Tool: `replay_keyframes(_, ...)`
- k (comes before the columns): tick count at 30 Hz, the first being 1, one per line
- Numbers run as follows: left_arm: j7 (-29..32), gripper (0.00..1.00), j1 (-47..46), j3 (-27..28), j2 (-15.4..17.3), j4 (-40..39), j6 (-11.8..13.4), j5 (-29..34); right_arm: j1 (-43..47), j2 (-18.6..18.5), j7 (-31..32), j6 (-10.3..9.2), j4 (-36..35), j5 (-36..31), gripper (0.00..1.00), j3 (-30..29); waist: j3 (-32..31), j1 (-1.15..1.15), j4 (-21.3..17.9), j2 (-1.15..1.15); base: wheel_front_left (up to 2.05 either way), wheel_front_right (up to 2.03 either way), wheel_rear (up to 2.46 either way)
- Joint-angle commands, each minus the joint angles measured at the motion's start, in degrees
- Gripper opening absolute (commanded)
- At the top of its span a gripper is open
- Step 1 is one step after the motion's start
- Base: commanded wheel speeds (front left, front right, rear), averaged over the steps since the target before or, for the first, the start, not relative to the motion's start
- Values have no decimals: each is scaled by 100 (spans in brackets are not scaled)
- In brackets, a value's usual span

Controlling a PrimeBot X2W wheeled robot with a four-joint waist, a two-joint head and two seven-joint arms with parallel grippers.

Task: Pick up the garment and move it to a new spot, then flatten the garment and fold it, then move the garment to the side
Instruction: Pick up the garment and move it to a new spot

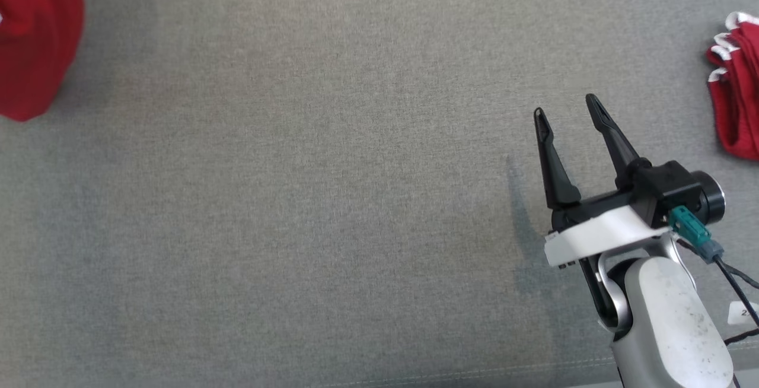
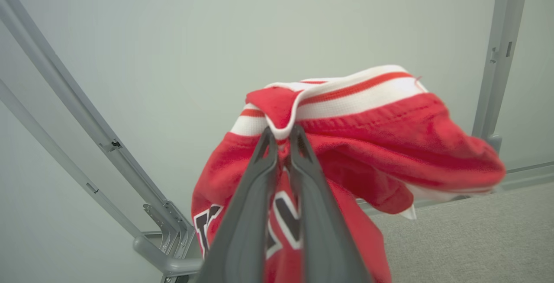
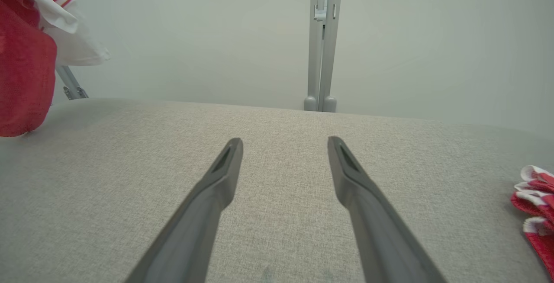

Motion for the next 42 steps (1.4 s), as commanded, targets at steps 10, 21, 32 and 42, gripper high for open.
replay_keyframes(10, 141, 0, 984, -1004, 265, -1979, -18, -881, 680, -13, 47, -7, 0, 116, 100, -140, -1403, 0, -557, 1, 0, 0, 0)
replay_keyframes(21, 577, 0, 2015, -1660, 310, -4123, -18, -1378, 931, -14, 143, -6, -148, 175, 100, -212, -1583, 0, -884, 1, 0, 0, 0)
replay_keyframes(32, 574, 0, 2274, -2314, -713, -3915, 90, -1536, 679, -15, 31, -7, -47, 335, 100, 10, -1216, 0, -1155, 1, 0, 0, 0)
replay_keyframes(42, -191, 0, 2069, -2489, -1977, -2347, 552, -1383, 443, -13, -110, -6, 174, 442, 100, 194, -913, 0, -1406, 1, 0, 0, 0)
